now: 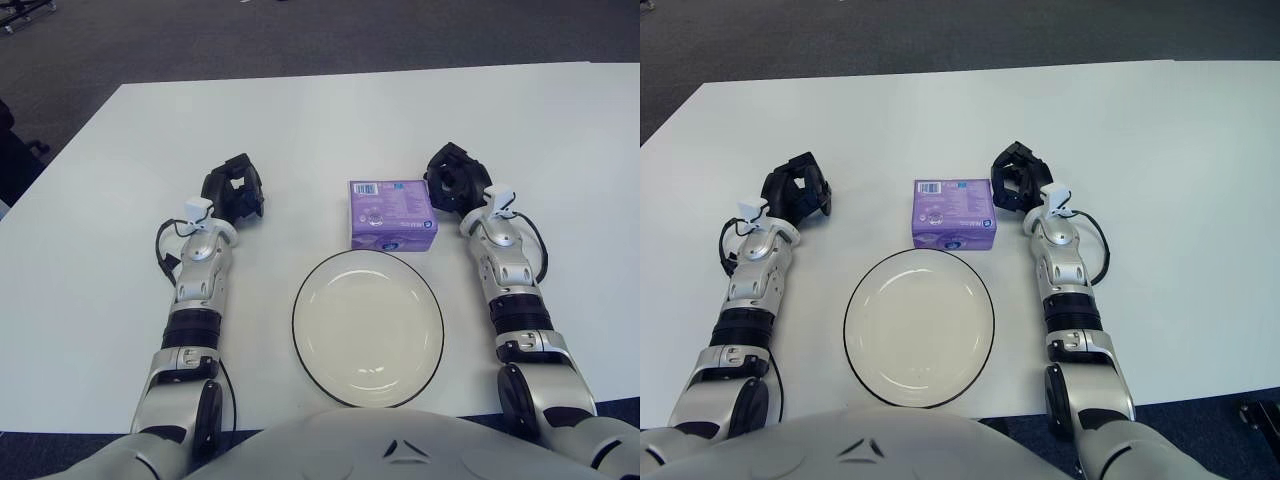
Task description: Put the tissue paper into the plate.
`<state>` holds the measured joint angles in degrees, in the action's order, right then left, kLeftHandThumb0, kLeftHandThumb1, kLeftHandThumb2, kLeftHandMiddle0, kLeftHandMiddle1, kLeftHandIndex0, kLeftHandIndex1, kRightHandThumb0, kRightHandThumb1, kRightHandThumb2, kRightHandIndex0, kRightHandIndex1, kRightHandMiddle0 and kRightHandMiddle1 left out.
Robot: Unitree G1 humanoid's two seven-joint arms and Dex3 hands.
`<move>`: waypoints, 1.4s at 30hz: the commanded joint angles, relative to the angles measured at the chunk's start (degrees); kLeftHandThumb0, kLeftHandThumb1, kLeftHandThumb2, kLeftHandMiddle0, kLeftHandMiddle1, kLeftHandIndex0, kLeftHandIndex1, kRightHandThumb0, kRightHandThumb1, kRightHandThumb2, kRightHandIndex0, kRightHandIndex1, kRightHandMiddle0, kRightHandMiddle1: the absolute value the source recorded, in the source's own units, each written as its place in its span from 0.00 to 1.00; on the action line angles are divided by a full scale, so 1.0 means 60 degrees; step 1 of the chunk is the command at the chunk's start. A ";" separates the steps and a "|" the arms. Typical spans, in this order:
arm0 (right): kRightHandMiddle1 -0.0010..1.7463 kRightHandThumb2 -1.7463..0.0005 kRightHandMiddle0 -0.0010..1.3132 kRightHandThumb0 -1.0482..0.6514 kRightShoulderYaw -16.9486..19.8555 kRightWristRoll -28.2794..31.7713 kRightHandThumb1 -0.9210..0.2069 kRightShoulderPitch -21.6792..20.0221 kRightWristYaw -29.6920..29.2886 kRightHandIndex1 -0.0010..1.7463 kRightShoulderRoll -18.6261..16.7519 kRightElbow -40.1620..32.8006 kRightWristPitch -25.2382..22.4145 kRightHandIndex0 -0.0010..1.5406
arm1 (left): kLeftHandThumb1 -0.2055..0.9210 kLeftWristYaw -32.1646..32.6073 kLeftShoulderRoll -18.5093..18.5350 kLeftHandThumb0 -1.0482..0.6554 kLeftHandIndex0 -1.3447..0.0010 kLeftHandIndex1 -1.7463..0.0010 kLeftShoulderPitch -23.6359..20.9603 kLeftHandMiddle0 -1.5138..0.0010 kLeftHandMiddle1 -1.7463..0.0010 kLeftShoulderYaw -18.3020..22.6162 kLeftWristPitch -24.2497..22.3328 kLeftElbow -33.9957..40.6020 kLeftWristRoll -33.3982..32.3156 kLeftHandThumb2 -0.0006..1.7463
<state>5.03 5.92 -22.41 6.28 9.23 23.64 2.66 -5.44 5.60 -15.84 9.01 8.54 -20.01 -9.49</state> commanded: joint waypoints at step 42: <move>1.00 0.46 0.30 0.61 -0.0505 -0.1747 0.33 0.1727 -0.2220 0.83 -0.0013 -0.4455 -0.0774 0.32 | 0.79 -0.0163 -0.0813 0.38 0.28 0.00 0.2144 0.13 0.00 -0.0244 0.0406 -0.1035 -0.0015 0.57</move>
<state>3.51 -2.65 -16.35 -8.16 9.20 3.70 1.48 -5.78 5.59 -15.54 8.80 9.91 -18.85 -9.54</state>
